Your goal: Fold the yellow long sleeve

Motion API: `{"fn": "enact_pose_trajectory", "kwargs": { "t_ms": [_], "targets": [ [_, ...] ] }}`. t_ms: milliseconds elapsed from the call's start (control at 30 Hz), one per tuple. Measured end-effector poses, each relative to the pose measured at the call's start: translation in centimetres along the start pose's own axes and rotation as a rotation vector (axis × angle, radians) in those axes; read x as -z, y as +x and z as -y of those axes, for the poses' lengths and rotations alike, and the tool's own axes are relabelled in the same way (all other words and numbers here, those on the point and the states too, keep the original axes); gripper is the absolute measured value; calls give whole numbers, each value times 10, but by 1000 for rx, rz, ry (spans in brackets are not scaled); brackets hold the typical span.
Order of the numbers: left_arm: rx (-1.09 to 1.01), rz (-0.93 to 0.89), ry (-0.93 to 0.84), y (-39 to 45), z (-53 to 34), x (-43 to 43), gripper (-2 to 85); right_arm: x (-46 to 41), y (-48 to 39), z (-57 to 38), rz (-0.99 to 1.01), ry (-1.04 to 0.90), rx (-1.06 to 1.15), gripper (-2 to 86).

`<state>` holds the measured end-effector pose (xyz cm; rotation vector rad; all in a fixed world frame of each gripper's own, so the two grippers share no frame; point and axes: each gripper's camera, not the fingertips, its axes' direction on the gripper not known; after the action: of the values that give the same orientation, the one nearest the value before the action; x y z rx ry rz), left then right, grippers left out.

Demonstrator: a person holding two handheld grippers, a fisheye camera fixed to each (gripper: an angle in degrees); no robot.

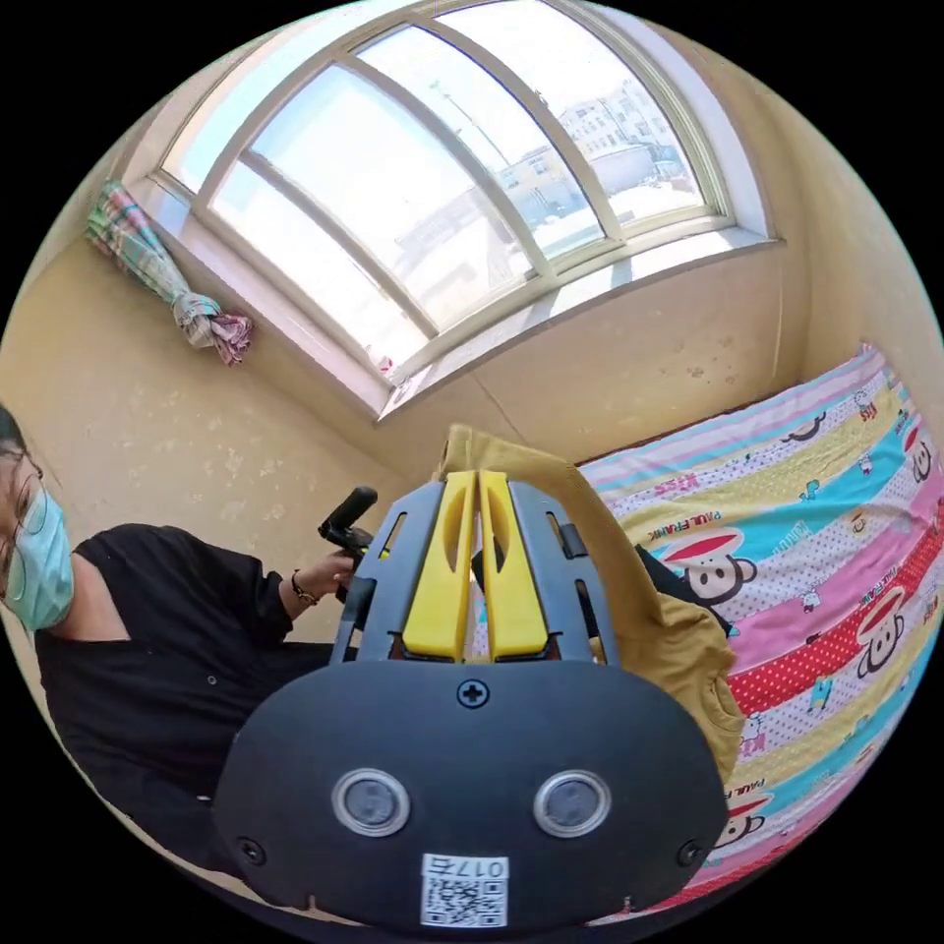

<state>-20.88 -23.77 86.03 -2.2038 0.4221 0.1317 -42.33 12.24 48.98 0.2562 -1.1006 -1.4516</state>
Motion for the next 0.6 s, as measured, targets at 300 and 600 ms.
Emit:
{"fn": "enact_pose_trajectory", "kwargs": {
  "t_ms": [300,600],
  "targets": [
    [165,11,-259,-49,-44,-130,104,74,289,-363,26,349,-658,7],
    [138,236,-294,-61,-20,-189,113,149,313,-364,276,522,-704,3]
  ]
}}
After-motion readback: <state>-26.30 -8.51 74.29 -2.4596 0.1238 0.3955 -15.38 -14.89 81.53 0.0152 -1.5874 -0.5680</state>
